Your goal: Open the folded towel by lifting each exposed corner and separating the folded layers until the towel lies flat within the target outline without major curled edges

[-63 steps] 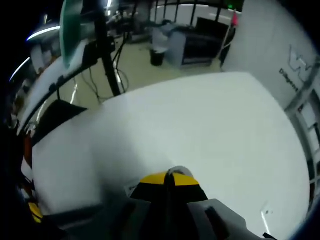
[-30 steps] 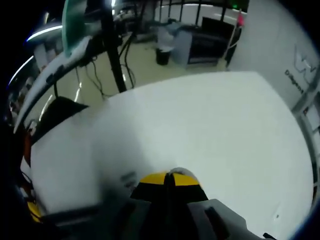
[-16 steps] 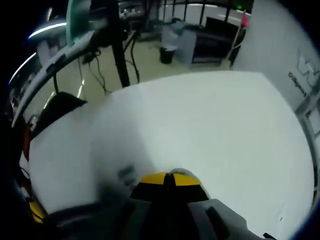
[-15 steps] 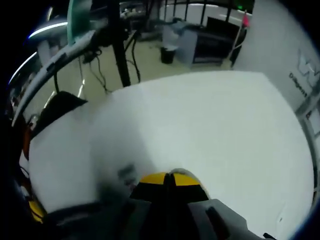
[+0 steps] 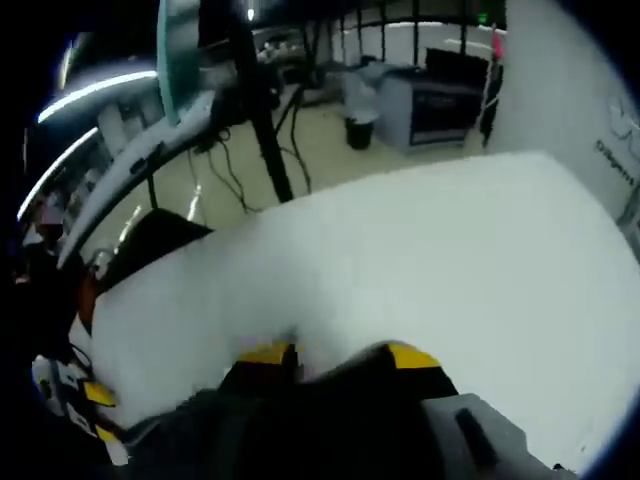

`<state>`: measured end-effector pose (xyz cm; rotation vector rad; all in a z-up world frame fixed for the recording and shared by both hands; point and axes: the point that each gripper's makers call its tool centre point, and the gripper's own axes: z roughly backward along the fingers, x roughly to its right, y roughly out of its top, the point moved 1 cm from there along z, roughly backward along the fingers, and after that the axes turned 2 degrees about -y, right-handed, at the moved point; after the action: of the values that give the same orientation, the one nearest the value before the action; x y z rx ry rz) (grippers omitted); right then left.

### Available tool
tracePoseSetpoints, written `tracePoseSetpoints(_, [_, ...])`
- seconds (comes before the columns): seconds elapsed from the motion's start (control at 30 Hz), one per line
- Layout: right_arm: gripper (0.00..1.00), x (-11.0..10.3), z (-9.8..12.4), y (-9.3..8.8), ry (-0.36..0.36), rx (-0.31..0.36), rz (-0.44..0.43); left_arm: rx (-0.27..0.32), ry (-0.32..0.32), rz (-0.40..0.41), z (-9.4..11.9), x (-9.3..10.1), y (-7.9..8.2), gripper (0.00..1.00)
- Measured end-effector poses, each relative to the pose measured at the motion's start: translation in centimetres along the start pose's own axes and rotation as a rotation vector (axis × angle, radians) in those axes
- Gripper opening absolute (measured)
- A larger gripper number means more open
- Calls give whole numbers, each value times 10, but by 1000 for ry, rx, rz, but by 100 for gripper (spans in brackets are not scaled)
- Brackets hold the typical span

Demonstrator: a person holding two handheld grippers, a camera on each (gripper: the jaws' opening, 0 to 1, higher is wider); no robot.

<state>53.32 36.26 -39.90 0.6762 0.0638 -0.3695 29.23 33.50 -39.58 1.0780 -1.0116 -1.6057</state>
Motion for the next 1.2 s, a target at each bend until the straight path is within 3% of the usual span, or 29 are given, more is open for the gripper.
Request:
tracePoseSetpoints(0.03, [63, -5, -1, 2, 31, 22, -16, -10, 19, -17, -1, -2, -2, 41])
tracePoseSetpoints(0.23, [86, -23, 5, 4, 123, 54, -51, 21, 64, -35, -2, -12, 3, 77])
tracePoseSetpoints(0.37, [100, -43, 18, 10, 216, 105, -64, 16, 78, -38, -2, -13, 5, 84])
tracePoseSetpoints(0.47, [99, -56, 28, 4, 270, 81, -27, 21, 66, -35, -4, -10, 8, 88])
tracePoseSetpoints(0.57, [99, -54, 39, 0, 238, 75, 31, 46, 36, -37, -5, -2, 16, 94])
tracePoseSetpoints(0.63, [99, -47, 47, 5, 196, 111, 62, 48, 32, -37, -6, 0, 18, 95])
tracePoseSetpoints(0.73, [95, -27, 66, 16, 97, 191, 119, 39, 37, -30, -7, 0, 20, 100])
tracePoseSetpoints(0.77, [92, -15, 75, 17, 30, 220, 182, 33, 47, -17, -6, -2, 20, 100])
tracePoseSetpoints(0.87, [89, 10, 99, 22, -106, 295, 221, 41, 68, 15, -5, -9, 26, 100])
tracePoseSetpoints(1.0, [99, 18, 132, 11, -154, 349, 217, 77, 50, 51, -4, -11, 42, 100])
tracePoseSetpoints(1.17, [98, 29, 184, 1, -290, 468, 234, 87, 42, 56, -8, -10, 54, 100])
tracePoseSetpoints(1.2, [99, 21, 192, -11, -303, 486, 233, 87, 44, 57, -9, -10, 58, 100])
